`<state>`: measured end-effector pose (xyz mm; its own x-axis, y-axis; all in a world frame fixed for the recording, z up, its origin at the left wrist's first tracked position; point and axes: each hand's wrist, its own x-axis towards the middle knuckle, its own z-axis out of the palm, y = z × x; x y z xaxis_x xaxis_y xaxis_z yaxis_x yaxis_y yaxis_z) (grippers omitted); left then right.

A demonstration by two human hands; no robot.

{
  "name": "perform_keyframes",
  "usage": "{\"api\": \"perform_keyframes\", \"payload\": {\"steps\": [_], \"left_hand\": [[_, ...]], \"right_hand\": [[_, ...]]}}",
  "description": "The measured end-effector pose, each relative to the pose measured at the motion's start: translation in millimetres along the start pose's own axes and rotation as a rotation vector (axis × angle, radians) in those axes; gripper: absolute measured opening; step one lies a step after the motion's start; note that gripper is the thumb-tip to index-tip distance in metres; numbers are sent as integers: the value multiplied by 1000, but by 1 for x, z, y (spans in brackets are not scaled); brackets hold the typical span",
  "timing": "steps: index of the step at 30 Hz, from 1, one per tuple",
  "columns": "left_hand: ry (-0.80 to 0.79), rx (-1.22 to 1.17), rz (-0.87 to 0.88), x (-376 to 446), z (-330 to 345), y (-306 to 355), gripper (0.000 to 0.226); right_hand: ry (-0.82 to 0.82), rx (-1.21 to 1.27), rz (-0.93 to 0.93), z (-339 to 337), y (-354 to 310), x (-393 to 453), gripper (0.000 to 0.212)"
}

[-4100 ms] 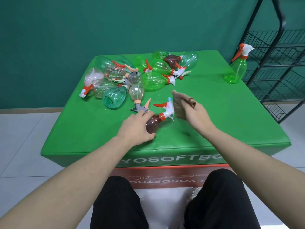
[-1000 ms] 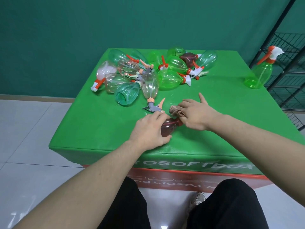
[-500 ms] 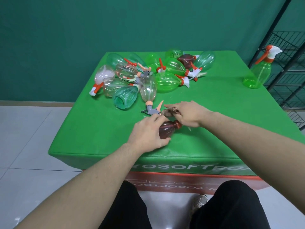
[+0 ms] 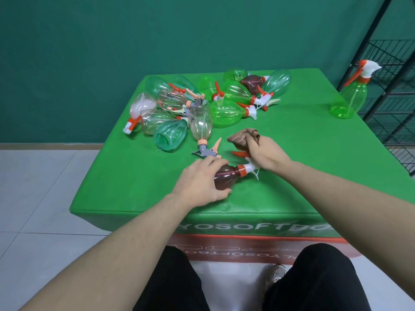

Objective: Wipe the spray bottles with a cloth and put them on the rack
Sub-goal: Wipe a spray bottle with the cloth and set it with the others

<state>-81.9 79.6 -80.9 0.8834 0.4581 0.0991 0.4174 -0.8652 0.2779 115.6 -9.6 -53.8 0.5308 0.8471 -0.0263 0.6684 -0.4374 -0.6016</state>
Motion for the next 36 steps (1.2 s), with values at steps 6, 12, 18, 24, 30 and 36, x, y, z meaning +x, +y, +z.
{"api": "perform_keyframes", "payload": {"steps": [6,12,18,24,30,36], "left_hand": [[-44,-40,-30,-4,-6,0,80],[-147,-81,-30,-7,-18,2,87],[-137,-179,-90,-11,-25,6,86],[29,-277,-228,-10,-16,23,108],[142,-200,-290,-4,1,43,98],[88,-23,-208,1,7,46,90]], "right_hand": [[186,297,165,-13,3,-13,49],[216,519,334,-16,12,-31,45],[121,708,436,-12,15,-55,42],[88,914,455,-4,2,-71,40],[79,1163,450,9,-19,-71,33],[87,1376,498,4,-26,-62,34]]}}
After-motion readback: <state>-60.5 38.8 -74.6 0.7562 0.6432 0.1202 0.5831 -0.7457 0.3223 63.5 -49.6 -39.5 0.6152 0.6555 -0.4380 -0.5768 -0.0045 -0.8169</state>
